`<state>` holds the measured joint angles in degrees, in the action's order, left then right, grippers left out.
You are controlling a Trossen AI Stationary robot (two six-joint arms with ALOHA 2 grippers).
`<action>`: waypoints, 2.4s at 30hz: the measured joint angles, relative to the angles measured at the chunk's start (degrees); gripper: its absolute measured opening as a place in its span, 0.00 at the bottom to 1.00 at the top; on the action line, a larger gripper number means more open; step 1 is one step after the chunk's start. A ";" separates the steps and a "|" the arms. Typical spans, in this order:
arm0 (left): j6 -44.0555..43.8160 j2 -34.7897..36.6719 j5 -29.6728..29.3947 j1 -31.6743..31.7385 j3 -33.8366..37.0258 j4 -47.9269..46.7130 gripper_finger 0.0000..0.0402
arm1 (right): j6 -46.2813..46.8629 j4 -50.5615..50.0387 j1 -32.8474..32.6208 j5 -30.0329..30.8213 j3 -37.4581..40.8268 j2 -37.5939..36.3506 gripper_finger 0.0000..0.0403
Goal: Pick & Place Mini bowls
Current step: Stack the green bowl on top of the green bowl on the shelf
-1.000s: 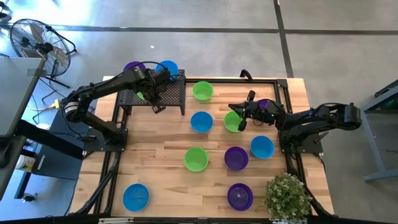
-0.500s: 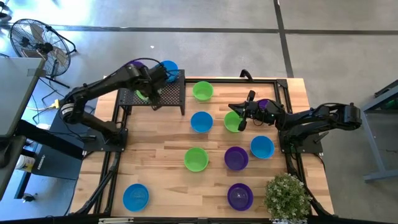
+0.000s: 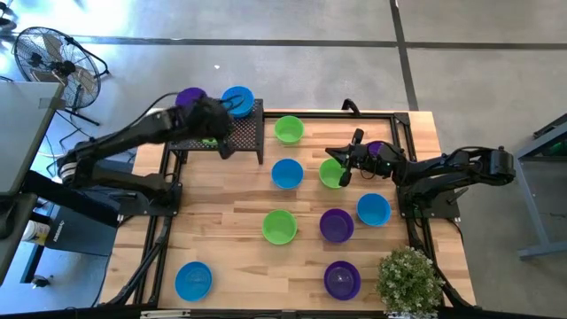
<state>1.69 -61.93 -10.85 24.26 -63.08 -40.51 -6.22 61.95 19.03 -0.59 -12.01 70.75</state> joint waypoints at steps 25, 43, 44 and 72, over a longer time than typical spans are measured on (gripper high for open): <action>2.59 -2.99 8.58 -11.95 41.82 80.17 0.01 | 3.79 -5.50 0.09 7.15 -1.42 0.01 0.00; 1.51 -9.24 9.27 -11.93 41.80 81.28 0.01 | 12.74 -8.11 -3.67 14.21 -1.44 0.01 0.00; 0.87 -9.24 9.28 -11.93 41.80 80.85 0.01 | 12.76 -8.17 -3.64 14.24 -1.44 0.01 0.00; 2.69 -9.20 10.08 -11.93 41.34 79.21 0.01 | 19.53 -41.10 -3.56 13.97 -6.96 -0.01 0.22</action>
<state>4.38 -71.13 -0.78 12.34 -21.74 38.70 13.31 20.85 15.46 13.37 -18.97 70.74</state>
